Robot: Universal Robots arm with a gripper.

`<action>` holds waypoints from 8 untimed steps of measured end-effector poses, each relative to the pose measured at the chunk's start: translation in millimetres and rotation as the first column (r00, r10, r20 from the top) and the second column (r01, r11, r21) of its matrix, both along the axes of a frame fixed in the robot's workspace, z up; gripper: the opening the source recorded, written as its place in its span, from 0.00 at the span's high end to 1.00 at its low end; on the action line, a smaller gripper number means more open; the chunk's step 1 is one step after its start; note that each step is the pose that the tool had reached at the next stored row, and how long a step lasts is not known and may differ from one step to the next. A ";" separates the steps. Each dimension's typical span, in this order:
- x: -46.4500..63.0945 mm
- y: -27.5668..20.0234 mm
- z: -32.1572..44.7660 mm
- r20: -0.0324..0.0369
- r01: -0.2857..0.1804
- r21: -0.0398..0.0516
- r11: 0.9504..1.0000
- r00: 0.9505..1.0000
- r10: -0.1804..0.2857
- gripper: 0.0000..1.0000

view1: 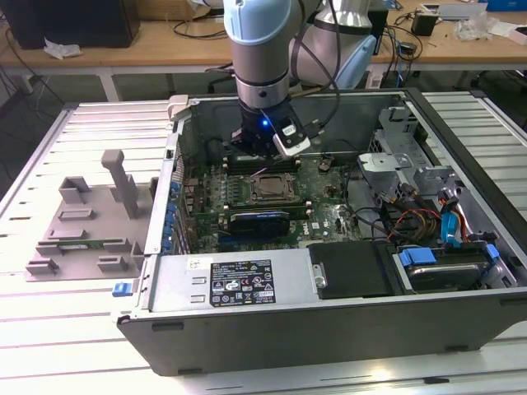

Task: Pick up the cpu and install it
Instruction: 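Install the first cpu locking lever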

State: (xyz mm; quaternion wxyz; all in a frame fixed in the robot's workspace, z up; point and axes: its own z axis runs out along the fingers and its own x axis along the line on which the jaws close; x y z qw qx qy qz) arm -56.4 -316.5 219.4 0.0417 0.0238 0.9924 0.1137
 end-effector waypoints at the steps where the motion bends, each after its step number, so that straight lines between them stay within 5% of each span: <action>1: 0.0 1.0 -1.0 0.003 0.000 0.000 1.000 1.000 0.000 0.89; 6: 0.0 4.4 -4.2 0.043 0.000 -0.002 1.000 0.999 0.000 0.89; 8: 0.0 5.0 -4.5 0.046 0.000 -0.002 1.000 0.999 0.000 0.89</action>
